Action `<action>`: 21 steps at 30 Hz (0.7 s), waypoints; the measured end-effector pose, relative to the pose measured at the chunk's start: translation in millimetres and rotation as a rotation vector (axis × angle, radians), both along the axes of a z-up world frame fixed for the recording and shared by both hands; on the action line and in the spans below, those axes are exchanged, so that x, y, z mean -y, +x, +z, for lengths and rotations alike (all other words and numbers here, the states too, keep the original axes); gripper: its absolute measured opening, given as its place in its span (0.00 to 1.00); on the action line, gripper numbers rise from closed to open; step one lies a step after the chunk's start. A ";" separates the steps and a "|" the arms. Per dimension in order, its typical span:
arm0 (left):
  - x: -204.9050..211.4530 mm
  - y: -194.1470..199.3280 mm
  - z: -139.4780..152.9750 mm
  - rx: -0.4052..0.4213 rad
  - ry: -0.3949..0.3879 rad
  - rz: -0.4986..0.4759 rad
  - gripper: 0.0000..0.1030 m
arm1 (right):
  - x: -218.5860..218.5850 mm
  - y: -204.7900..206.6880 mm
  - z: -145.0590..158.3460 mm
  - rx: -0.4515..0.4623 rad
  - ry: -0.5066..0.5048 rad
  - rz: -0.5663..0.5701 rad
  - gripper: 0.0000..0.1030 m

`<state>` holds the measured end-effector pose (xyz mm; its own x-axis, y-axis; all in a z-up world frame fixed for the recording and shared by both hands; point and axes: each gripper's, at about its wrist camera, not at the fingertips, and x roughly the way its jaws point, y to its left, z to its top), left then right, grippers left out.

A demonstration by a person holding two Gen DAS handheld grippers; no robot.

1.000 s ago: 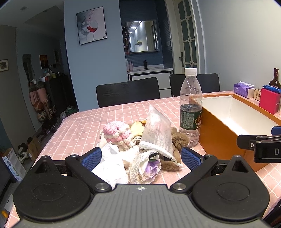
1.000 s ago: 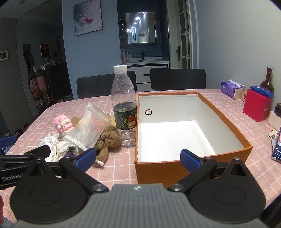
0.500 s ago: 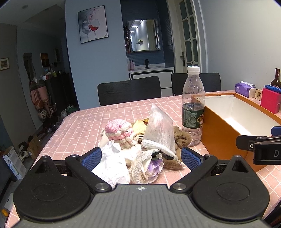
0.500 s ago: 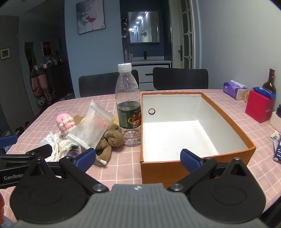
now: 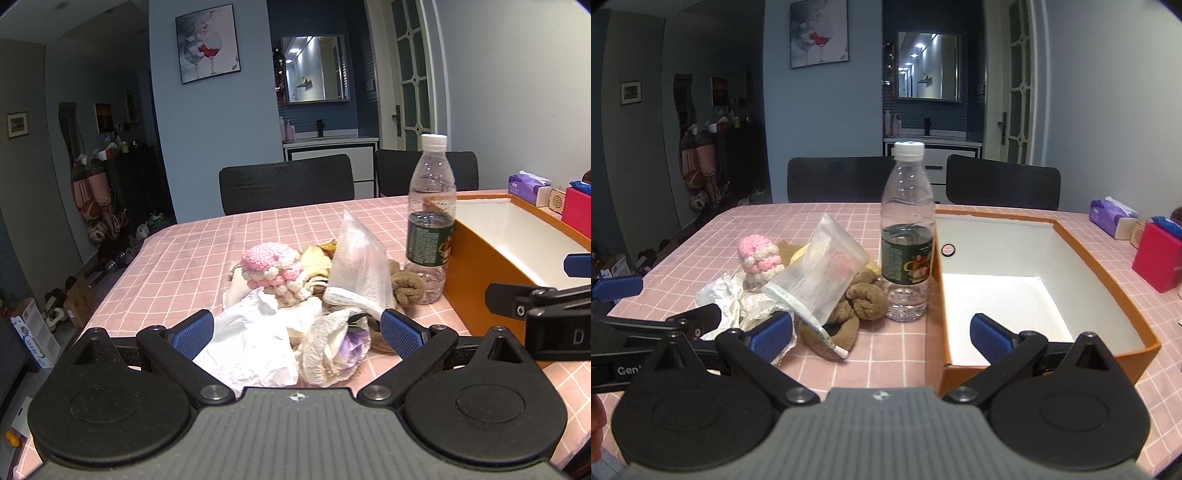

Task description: Organize soft objects

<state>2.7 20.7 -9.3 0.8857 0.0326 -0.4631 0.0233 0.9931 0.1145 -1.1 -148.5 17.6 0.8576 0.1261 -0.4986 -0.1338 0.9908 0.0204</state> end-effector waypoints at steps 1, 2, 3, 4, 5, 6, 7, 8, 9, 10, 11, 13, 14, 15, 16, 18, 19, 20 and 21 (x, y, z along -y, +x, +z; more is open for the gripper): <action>-1.8 1.3 -0.4 -0.002 0.001 0.003 1.00 | -2.6 1.8 -0.7 -0.004 -0.001 0.004 0.97; -3.7 1.9 -0.5 -0.002 0.002 0.005 1.00 | -4.6 3.5 -1.1 -0.007 -0.002 0.007 0.97; -5.5 2.2 -0.6 -0.002 0.003 0.007 1.00 | -6.1 5.2 -1.5 -0.011 -0.002 0.009 0.97; -7.1 3.3 -0.8 -0.004 0.003 0.009 1.00 | -7.8 6.5 -1.7 -0.013 -0.003 0.008 0.97; -8.9 4.5 -1.0 -0.006 0.002 0.011 1.00 | -8.9 7.9 -1.7 -0.015 -0.002 0.007 0.97; -10.5 5.4 -0.9 -0.007 0.000 0.012 1.00 | -9.7 8.6 -1.4 -0.016 0.000 0.006 0.97; -11.9 6.4 -0.9 -0.009 -0.003 0.013 1.00 | -10.6 9.1 -1.3 -0.016 0.000 0.005 0.97; -13.1 7.2 -1.0 -0.010 -0.005 0.014 1.00 | -11.9 9.9 -1.3 -0.017 -0.002 0.003 0.97; -13.8 8.0 -0.9 -0.010 -0.006 0.014 1.00 | -12.6 10.1 -1.3 -0.017 -0.003 0.001 0.97; -14.3 8.4 -0.9 -0.010 -0.006 0.012 1.00 | -13.3 10.0 -2.1 -0.018 -0.004 -0.001 0.97; -14.8 8.4 -1.0 -0.008 -0.005 0.010 1.00 | -13.6 10.2 -2.4 -0.020 -0.005 -0.002 0.97; -15.5 9.7 -1.3 -0.009 -0.007 0.007 1.00 | -14.3 10.7 -3.0 -0.024 -0.008 -0.006 0.97; -15.7 10.2 -1.5 -0.010 -0.009 0.003 1.00 | -14.8 11.0 -3.1 -0.026 -0.010 -0.009 0.97; -15.6 10.7 -1.7 -0.011 -0.009 0.001 1.00 | -14.6 11.5 -3.5 -0.027 -0.011 -0.011 0.97; -15.2 11.5 -2.2 -0.011 -0.010 -0.001 1.00 | -14.0 12.7 -3.9 -0.029 -0.012 -0.013 0.97; -14.5 12.2 -2.5 -0.012 -0.012 -0.005 1.00 | -13.1 14.3 -4.4 -0.033 -0.012 -0.016 0.97; -14.3 12.7 -2.7 -0.014 -0.012 -0.007 1.00 | -12.8 14.9 -4.2 -0.033 -0.013 -0.018 0.97; -14.0 13.4 -3.0 -0.014 -0.013 -0.008 1.00 | -13.0 15.7 -4.5 -0.033 -0.013 -0.019 0.97; -13.6 13.9 -3.6 -0.015 -0.012 -0.010 1.00 | -13.0 16.4 -4.7 -0.034 -0.014 -0.020 0.97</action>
